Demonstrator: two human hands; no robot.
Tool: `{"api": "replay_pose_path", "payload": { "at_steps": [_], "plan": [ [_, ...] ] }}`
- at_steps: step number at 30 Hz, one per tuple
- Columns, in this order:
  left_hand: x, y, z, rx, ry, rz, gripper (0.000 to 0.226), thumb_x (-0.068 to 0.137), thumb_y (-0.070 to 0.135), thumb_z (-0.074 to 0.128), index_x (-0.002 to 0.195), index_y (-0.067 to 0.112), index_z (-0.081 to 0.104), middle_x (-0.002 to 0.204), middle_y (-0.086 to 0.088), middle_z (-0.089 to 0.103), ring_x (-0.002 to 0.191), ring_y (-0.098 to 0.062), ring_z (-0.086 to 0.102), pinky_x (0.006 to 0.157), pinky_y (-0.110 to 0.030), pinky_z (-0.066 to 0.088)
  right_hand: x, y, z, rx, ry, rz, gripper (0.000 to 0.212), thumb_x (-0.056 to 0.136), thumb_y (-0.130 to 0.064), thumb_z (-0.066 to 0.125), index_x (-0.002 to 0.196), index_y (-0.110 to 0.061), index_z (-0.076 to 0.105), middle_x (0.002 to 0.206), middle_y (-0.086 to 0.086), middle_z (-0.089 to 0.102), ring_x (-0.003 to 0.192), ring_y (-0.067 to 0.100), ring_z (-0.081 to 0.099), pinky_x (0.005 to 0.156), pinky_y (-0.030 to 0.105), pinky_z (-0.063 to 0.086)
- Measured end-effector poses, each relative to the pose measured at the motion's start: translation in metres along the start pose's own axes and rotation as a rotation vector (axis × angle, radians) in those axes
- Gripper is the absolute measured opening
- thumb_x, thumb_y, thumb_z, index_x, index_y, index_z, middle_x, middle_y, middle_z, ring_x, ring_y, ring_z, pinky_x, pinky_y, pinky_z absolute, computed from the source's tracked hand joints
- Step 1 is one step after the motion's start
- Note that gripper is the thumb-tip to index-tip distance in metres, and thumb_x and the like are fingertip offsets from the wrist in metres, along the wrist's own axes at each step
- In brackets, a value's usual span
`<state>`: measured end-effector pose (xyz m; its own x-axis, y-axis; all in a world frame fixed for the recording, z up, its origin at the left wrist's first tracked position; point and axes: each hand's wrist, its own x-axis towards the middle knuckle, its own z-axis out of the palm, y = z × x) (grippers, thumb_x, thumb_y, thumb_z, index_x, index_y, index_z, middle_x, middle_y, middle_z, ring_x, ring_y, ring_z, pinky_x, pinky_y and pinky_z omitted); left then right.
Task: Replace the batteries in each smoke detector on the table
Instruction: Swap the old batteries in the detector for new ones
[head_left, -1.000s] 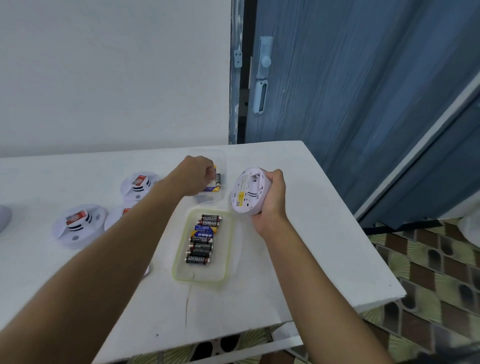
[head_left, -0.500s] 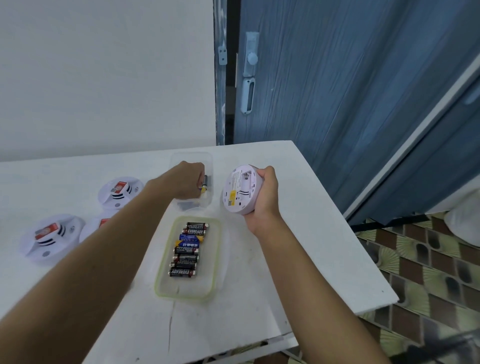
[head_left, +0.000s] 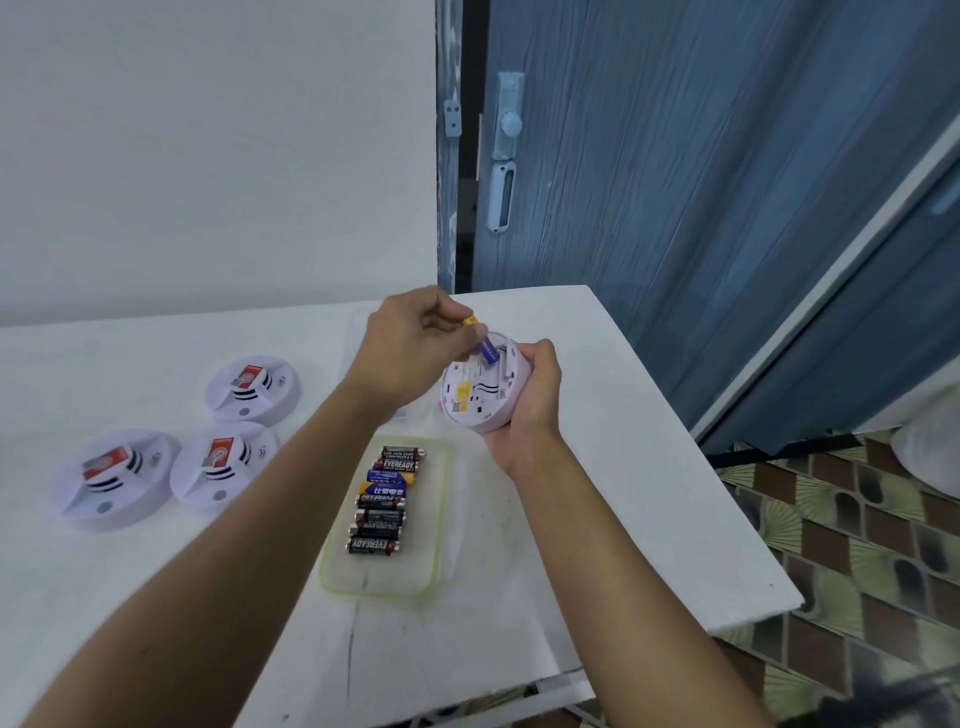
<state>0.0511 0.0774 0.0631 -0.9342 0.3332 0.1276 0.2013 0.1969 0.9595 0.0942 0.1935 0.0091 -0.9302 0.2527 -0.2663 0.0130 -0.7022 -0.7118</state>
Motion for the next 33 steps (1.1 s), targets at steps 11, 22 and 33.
{"api": "replay_pose_path", "payload": {
  "at_steps": [11, 22, 33],
  "plan": [
    [-0.024, 0.005, 0.019, 0.243, 0.001, 0.107, 0.006, 0.08, 0.023, 0.077, 0.082, 0.02, 0.073, 0.064, 0.012, 0.069, 0.062, 0.0, 0.064, 0.067, -0.019, 0.051, -0.013, -0.003, 0.005, 0.064, -0.052, -0.024, 0.031, 0.09, -0.034, 0.034, 0.078, -0.017, 0.057, 0.068, 0.001, 0.058, 0.067, 0.015, 0.059, 0.061, 0.025, 0.043],
    [-0.044, -0.006, 0.036, 0.581, -0.013, 0.413, 0.026, 0.083, 0.015, 0.042, 0.084, 0.004, 0.066, 0.075, -0.006, 0.056, 0.071, -0.019, 0.05, 0.061, -0.028, 0.034, -0.017, -0.008, 0.004, 0.058, -0.035, -0.013, 0.039, 0.089, -0.03, 0.032, 0.059, -0.016, 0.052, 0.06, -0.003, 0.049, 0.06, 0.013, 0.049, 0.057, 0.025, 0.036],
    [-0.014, -0.002, -0.002, 0.375, -0.356, 0.035, 0.028, 0.091, 0.009, 0.052, 0.093, 0.017, 0.078, 0.09, 0.005, 0.074, 0.08, -0.003, 0.065, 0.075, -0.009, 0.045, -0.01, 0.0, -0.008, -0.022, 0.082, 0.069, 0.023, 0.08, -0.037, 0.041, 0.072, -0.018, 0.053, 0.076, 0.003, 0.05, 0.07, 0.019, 0.051, 0.068, 0.03, 0.041]
  ]
}}
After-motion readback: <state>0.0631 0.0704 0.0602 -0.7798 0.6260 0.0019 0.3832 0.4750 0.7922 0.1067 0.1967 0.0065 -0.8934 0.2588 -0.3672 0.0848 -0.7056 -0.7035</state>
